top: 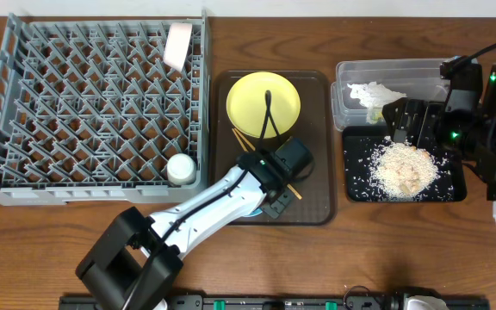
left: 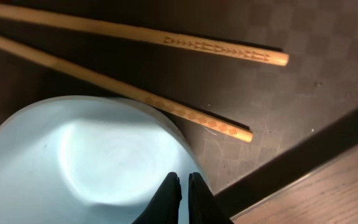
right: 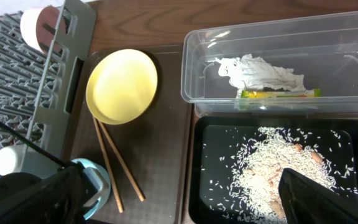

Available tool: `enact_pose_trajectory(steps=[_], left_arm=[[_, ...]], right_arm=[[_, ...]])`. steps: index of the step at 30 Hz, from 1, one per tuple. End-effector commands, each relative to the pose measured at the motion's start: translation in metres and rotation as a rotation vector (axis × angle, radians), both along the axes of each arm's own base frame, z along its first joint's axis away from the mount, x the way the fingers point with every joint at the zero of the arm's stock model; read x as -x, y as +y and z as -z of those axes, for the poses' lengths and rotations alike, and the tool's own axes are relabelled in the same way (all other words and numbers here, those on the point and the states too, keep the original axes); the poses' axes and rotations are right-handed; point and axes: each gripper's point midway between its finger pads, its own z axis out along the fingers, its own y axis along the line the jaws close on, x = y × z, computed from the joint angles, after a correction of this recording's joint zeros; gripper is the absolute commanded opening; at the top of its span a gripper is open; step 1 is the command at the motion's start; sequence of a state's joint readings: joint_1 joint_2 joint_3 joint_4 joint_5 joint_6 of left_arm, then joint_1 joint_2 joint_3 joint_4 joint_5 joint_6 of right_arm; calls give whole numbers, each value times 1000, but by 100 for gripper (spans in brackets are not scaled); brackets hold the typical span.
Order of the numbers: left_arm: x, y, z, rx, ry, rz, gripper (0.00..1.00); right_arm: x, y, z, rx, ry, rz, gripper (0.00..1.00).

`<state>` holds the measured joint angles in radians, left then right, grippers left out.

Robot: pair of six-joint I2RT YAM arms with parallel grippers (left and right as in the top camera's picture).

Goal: Sort waste into correct bins and load items into the dishwasher
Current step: 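Grasp light blue bowl rim with left gripper and lift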

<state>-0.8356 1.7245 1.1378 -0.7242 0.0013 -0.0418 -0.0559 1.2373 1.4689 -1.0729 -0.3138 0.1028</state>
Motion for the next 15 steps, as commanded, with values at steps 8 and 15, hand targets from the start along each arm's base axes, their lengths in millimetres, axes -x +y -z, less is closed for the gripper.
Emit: enact_pose_trajectory(steps=[8, 15], left_arm=[[15, -22, -6, -2, -24, 228, 8], [-18, -16, -37, -9, -143, 64, 17]], right_arm=[[-1, -2, 1, -3, 4, 11, 99], [-2, -2, 1, -3, 4, 11, 99]])
